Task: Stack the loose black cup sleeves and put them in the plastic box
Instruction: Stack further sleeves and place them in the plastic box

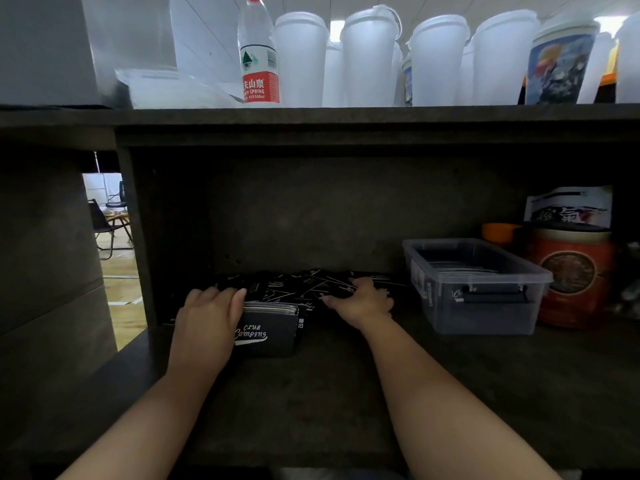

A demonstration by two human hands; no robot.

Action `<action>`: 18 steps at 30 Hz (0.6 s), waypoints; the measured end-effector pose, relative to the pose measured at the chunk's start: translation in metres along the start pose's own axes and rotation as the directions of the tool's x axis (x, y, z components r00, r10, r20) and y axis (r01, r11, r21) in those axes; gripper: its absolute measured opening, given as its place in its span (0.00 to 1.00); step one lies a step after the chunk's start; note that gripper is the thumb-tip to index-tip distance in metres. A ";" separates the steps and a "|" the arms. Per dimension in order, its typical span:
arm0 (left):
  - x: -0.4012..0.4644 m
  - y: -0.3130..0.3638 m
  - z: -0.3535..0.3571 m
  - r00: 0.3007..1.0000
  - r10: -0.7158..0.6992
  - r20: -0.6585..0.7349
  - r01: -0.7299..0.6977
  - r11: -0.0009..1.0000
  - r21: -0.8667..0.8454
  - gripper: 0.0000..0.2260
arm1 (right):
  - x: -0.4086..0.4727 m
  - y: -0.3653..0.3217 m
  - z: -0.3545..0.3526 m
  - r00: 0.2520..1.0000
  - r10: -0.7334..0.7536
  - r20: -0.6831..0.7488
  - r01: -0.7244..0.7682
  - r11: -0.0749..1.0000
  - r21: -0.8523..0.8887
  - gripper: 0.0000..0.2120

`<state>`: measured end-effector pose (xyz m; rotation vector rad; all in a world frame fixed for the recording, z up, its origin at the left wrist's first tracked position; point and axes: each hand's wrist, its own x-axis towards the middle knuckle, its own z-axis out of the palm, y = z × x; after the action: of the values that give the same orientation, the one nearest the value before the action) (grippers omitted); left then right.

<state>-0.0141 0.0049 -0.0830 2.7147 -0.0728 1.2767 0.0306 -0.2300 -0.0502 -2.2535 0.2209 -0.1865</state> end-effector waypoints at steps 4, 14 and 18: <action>-0.001 0.002 -0.002 0.997 -0.068 -0.021 0.066 0.994 -0.081 0.13 | -0.006 0.000 0.007 0.972 -0.141 0.187 0.180 0.960 -0.215 0.46; -0.001 0.001 0.000 0.998 -0.059 0.012 0.060 0.996 -0.063 0.12 | -0.009 -0.012 -0.001 0.856 -0.439 -0.273 0.439 0.896 -0.064 0.13; -0.001 0.002 -0.001 0.998 -0.066 -0.015 0.064 0.993 -0.102 0.13 | -0.013 -0.020 -0.011 0.671 -0.384 -0.635 0.566 0.818 0.103 0.13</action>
<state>-0.0156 0.0034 -0.0834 2.5974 -0.0459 1.2441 0.0180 -0.2231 -0.0290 -1.8407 -0.0937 -1.1509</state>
